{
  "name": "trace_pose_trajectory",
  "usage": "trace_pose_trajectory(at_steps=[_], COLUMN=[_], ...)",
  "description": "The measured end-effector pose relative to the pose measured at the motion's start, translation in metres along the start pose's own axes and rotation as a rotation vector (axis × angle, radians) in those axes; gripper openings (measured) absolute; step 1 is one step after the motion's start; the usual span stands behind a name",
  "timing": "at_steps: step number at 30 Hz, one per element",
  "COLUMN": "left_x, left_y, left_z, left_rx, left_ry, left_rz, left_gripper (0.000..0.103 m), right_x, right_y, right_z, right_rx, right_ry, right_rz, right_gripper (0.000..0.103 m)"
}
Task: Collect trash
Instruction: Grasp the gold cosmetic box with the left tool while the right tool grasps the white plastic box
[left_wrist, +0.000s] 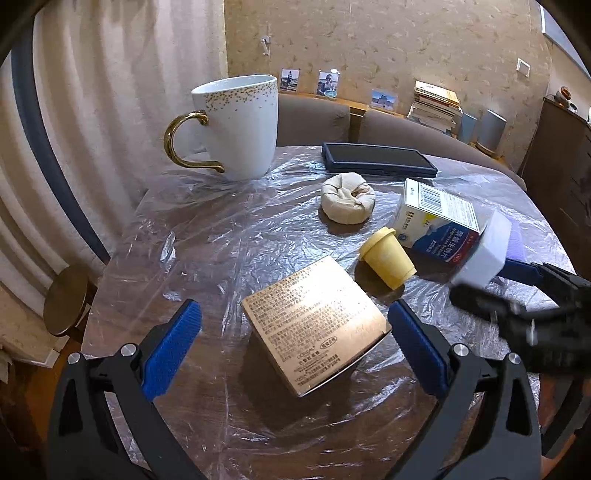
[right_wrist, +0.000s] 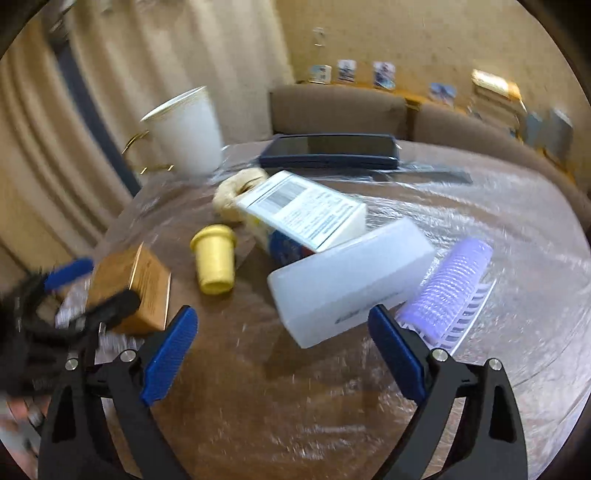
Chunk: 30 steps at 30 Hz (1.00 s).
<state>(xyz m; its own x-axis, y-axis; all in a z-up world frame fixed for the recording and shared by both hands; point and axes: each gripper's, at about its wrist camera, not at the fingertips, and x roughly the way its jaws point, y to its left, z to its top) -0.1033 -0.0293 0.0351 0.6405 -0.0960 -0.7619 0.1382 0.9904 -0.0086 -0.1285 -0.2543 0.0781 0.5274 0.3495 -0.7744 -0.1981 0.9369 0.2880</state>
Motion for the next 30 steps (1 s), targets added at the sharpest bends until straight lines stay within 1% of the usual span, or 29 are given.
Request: trace_pose_trajectory(at_steps=[2, 4, 7, 8, 9, 10, 11, 12, 13, 14, 15, 18, 21, 22, 25, 28, 30], left_x=[0.0, 0.0, -0.001, 0.0, -0.001, 0.0, 0.0, 0.0, 0.0, 0.0, 0.0, -0.002, -0.003, -0.002, 0.0, -0.002, -0.002], left_y=[0.0, -0.002, -0.007, -0.008, -0.009, -0.01, -0.012, -0.013, -0.014, -0.014, -0.014, -0.012, -0.009, -0.008, -0.009, -0.012, -0.014], left_z=[-0.001, -0.002, -0.003, -0.002, -0.003, -0.003, -0.003, -0.004, -0.005, -0.006, -0.007, -0.009, -0.009, -0.009, -0.008, -0.009, -0.009], left_rx=[-0.001, 0.016, 0.046, 0.049, 0.055, 0.059, 0.065, 0.071, 0.074, 0.078, 0.083, 0.083, 0.063, 0.052, 0.036, 0.044, 0.051], left_ry=[-0.01, -0.023, -0.032, -0.033, -0.037, -0.035, -0.034, -0.034, -0.034, -0.032, -0.032, -0.03, -0.026, -0.024, -0.025, -0.029, -0.03], left_rz=[0.004, 0.022, 0.055, 0.058, 0.058, 0.059, 0.062, 0.064, 0.064, 0.064, 0.069, 0.074, 0.063, 0.058, 0.05, 0.043, 0.045], left_gripper=[0.101, 0.101, 0.096, 0.093, 0.089, 0.089, 0.088, 0.088, 0.086, 0.081, 0.081, 0.081, 0.081, 0.081, 0.081, 0.081, 0.081], right_x=[0.003, 0.008, 0.012, 0.013, 0.013, 0.014, 0.015, 0.014, 0.012, 0.01, 0.008, 0.0, -0.005, -0.006, -0.009, -0.016, -0.02], right_y=[-0.002, -0.004, -0.01, -0.011, -0.011, -0.011, -0.01, -0.01, -0.012, -0.015, -0.018, -0.027, -0.029, -0.027, -0.02, -0.013, -0.007], right_z=[0.001, 0.003, 0.005, 0.006, 0.006, 0.006, 0.005, 0.003, 0.002, 0.001, -0.001, -0.007, -0.011, -0.012, -0.015, -0.019, -0.023], right_rx=[0.033, 0.064, 0.129, 0.138, 0.137, 0.126, 0.107, 0.093, 0.087, 0.085, 0.087, 0.088, 0.058, 0.049, 0.057, 0.085, 0.079], right_ry=[0.0, -0.003, -0.02, -0.026, -0.038, -0.032, -0.031, -0.029, -0.031, -0.031, -0.032, -0.032, -0.035, -0.038, -0.039, -0.061, -0.087], right_rz=[-0.01, -0.041, -0.051, -0.047, -0.056, -0.069, -0.083, -0.09, -0.092, -0.099, -0.106, -0.129, -0.156, -0.164, -0.14, -0.159, -0.191], right_gripper=[0.091, 0.091, 0.091, 0.089, 0.084, 0.072, 0.063, 0.061, 0.057, 0.052, 0.05, 0.049, 0.05, 0.05, 0.05, 0.05, 0.051])
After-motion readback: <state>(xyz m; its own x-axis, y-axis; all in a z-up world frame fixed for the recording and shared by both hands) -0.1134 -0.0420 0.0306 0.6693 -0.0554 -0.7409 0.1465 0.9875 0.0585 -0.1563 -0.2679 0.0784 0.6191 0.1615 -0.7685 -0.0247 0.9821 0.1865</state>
